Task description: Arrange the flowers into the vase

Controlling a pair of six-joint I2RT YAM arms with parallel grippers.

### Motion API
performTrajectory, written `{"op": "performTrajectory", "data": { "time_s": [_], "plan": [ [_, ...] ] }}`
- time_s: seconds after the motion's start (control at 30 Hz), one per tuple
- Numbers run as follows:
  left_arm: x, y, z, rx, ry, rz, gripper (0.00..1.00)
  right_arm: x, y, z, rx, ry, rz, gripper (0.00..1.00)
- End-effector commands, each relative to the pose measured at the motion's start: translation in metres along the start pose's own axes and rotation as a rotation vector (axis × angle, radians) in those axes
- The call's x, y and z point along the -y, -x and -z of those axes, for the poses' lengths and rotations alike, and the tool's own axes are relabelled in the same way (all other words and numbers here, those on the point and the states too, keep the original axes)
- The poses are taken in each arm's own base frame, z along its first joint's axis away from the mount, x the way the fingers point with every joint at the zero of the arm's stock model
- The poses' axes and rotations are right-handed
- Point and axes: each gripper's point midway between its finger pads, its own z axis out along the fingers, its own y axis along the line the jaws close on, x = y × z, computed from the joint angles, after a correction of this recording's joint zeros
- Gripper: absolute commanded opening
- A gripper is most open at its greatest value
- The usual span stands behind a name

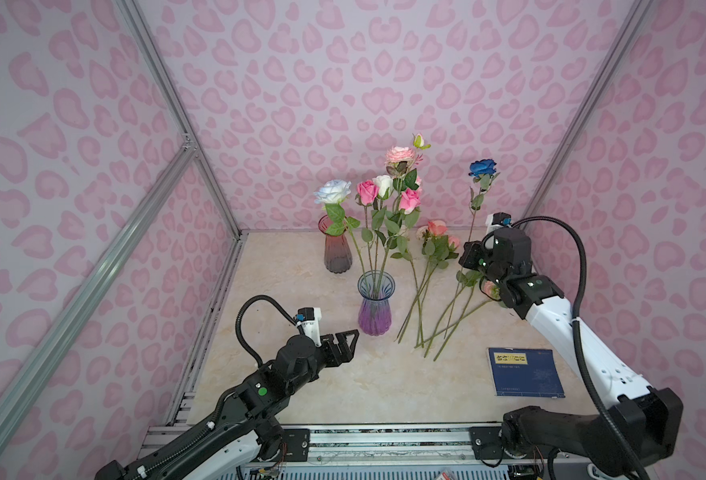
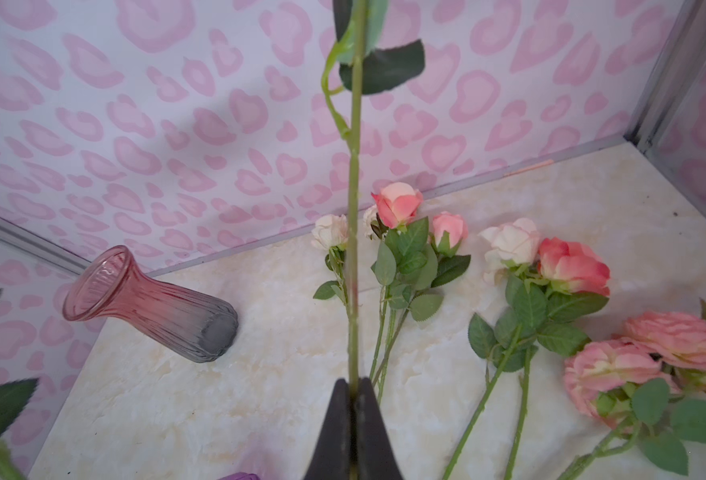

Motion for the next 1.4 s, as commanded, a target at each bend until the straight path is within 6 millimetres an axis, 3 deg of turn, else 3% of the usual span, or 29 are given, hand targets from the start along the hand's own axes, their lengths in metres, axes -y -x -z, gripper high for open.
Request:
{"op": "performTrajectory", "data": {
  "time_s": [0.0, 0.27, 0.37, 0.47, 0.6, 0.73, 0.93, 1.17, 1.37],
  "plan": [
    [0.010, 0.021, 0.006, 0.078, -0.015, 0.027, 0.95, -0.005, 0.018, 0.027, 0.129, -0.015, 0.043, 0.00],
    [0.036, 0.069, 0.035, 0.205, -0.019, -0.036, 0.95, -0.035, 0.059, 0.110, 0.341, 0.085, 0.091, 0.00],
    [0.030, 0.083, 0.051, 0.282, 0.007, -0.013, 0.95, -0.053, 0.073, 0.129, 0.387, 0.179, 0.072, 0.00],
    [0.010, 0.082, 0.057, 0.331, 0.045, 0.085, 0.95, -0.079, 0.079, 0.140, 0.431, 0.281, 0.063, 0.00],
    [-0.012, 0.065, 0.055, 0.339, 0.047, 0.201, 0.96, -0.129, 0.080, 0.144, 0.472, 0.407, 0.094, 0.00],
    [-0.020, 0.060, 0.062, 0.336, 0.045, 0.234, 0.96, -0.175, 0.088, 0.141, 0.505, 0.451, 0.183, 0.00],
    [-0.028, 0.065, 0.082, 0.387, 0.041, 0.248, 0.96, -0.219, 0.104, 0.125, 0.521, 0.514, 0.202, 0.00],
    [-0.034, 0.064, 0.088, 0.407, 0.040, 0.260, 0.96, -0.242, 0.095, 0.107, 0.506, 0.547, 0.188, 0.00],
    [-0.034, 0.064, 0.088, 0.402, 0.047, 0.251, 0.96, -0.243, 0.069, 0.084, 0.453, 0.526, 0.214, 0.00]
  ]
}}
